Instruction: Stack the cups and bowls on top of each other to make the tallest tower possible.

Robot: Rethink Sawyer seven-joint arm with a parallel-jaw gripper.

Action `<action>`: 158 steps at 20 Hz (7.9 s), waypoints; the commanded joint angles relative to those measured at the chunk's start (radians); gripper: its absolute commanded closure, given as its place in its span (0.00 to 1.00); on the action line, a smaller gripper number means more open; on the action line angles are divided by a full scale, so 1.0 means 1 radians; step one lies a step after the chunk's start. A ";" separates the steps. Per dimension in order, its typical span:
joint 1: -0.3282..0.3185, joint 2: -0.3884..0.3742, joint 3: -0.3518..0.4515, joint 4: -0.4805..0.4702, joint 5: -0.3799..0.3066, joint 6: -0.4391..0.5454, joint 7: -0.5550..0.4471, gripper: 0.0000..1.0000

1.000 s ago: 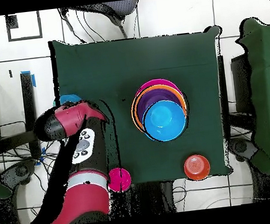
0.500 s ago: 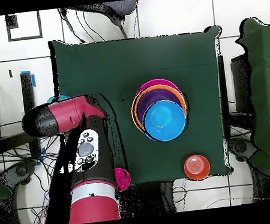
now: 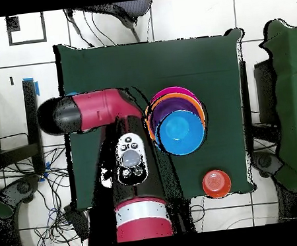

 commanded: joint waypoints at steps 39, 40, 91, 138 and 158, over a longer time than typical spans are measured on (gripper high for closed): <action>-0.383 -0.206 0.440 -0.109 -0.036 0.673 -0.291 1.00; -0.395 -0.207 0.452 -0.116 -0.040 0.673 -0.299 1.00; -1.033 -0.532 0.760 0.028 -0.070 0.843 -0.712 1.00; -1.460 -0.836 0.948 0.371 0.159 0.702 -0.984 1.00; -1.421 -0.934 0.783 0.510 0.247 0.616 -1.140 1.00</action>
